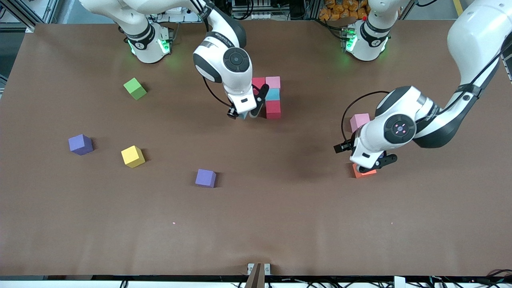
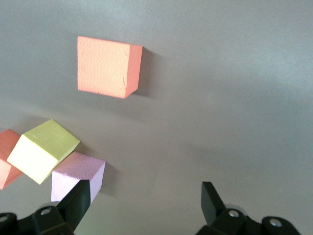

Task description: Form number 2 with 11 blocks

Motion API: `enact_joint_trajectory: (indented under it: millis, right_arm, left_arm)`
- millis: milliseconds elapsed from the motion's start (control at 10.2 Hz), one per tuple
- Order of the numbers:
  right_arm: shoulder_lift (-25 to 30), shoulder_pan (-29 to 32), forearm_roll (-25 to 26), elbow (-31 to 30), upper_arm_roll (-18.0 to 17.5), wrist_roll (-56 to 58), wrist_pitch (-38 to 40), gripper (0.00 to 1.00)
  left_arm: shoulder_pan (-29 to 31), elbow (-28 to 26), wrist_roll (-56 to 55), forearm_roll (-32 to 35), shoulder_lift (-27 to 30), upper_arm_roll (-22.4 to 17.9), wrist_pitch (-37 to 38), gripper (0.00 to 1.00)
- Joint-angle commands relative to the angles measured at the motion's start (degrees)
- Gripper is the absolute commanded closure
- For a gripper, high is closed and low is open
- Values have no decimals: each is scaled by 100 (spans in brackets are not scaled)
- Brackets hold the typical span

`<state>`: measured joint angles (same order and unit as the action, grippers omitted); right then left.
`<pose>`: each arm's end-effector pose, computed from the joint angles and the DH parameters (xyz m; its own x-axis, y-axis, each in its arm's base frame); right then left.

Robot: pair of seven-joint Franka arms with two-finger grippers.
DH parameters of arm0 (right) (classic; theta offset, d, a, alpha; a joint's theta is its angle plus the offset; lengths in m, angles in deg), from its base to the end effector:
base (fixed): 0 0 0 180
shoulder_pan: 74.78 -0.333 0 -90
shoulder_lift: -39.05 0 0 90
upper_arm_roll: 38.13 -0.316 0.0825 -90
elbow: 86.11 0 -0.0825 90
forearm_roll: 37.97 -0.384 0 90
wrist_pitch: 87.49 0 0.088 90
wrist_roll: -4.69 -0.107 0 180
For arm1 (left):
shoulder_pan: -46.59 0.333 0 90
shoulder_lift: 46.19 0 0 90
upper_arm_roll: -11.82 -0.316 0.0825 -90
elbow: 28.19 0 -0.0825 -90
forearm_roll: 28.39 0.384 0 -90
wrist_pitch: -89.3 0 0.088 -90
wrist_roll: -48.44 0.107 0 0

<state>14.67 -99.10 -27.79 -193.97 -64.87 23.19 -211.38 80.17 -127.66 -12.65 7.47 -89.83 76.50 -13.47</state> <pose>0.4067 0.4670 0.2962 0.2704 0.9602 -0.0707 0.9583 -0.2755 -0.0759 0.5912 -0.2021 0.3130 0.9220 0.3326 -0.1982 0.3141 -0.9419 -0.1191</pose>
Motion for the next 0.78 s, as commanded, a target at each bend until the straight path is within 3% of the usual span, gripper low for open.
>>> enact_joint_trajectory:
  millis: [0,390,683]
  right_arm:
    - [92,-186,98,-497,11,811,-573,100]
    - [-197,-512,440,-498,28,1155,-907,100]
    - [-417,-661,476,-455,247,1262,-1215,100]
  left_arm:
    - [-404,375,412,106,-12,-437,55,0]
    - [-326,411,1131,115,-3,-850,-190,0]
    - [-334,411,1416,89,-56,-1132,-550,0]
